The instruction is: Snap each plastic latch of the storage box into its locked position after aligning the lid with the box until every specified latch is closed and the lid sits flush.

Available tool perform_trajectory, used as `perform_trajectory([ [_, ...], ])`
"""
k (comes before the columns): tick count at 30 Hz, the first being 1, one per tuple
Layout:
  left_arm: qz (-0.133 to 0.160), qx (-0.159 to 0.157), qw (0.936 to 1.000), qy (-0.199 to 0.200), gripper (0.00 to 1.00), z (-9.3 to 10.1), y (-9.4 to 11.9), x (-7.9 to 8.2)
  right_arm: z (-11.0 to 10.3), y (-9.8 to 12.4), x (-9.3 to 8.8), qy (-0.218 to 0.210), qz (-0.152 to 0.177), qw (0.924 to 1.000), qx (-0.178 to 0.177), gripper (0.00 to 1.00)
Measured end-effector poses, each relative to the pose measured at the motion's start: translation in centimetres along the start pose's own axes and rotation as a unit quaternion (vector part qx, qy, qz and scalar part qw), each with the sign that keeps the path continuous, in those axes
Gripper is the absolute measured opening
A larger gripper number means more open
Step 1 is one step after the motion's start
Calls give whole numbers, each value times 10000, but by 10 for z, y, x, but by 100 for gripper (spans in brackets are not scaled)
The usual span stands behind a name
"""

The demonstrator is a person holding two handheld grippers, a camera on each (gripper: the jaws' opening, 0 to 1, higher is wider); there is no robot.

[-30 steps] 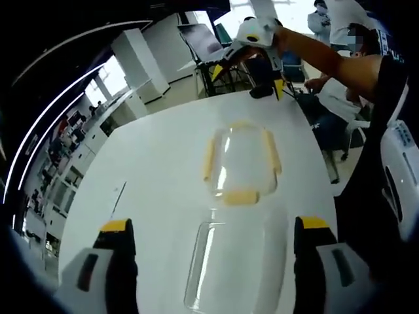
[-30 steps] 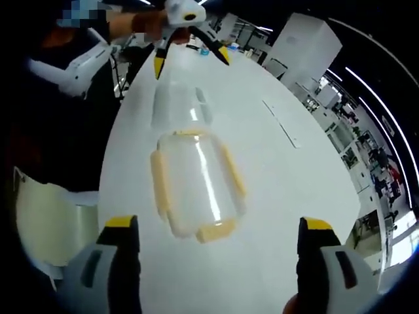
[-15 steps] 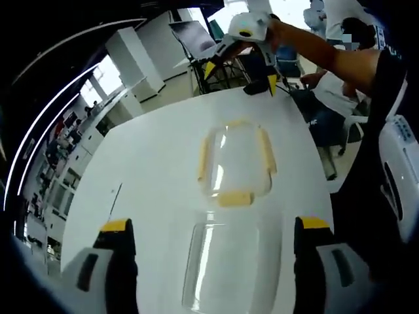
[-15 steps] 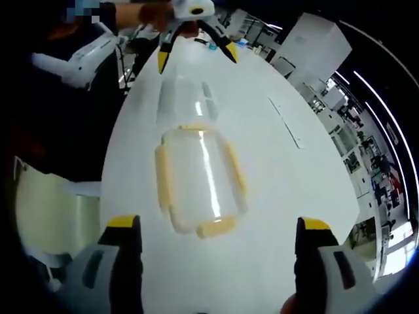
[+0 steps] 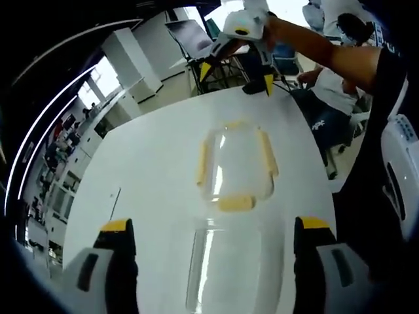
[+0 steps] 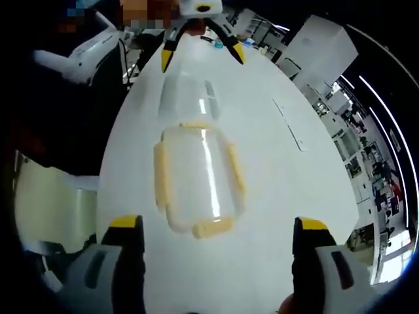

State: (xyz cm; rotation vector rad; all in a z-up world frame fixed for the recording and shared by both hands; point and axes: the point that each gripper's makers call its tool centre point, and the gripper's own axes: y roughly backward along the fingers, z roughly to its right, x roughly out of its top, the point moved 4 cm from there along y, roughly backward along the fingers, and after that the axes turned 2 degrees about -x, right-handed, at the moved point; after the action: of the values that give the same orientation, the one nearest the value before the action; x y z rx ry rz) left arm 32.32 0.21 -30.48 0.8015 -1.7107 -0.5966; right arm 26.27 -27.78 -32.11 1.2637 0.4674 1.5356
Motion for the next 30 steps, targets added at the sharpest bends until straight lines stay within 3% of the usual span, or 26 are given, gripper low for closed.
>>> perform_trajectory([
  [12, -184, -80, 9996, 183, 97, 1, -9, 0, 3, -4, -2, 83, 4, 9999, 148, 91],
  [25, -284, -14, 9996, 46, 100, 0, -13, 7, 11, -11, -2, 146, -149, 9993, 299, 89],
  [30, -327, -7, 9991, -252, 100, -1, -21, 11, 13, -12, -2, 169, -210, 9991, 338, 89],
])
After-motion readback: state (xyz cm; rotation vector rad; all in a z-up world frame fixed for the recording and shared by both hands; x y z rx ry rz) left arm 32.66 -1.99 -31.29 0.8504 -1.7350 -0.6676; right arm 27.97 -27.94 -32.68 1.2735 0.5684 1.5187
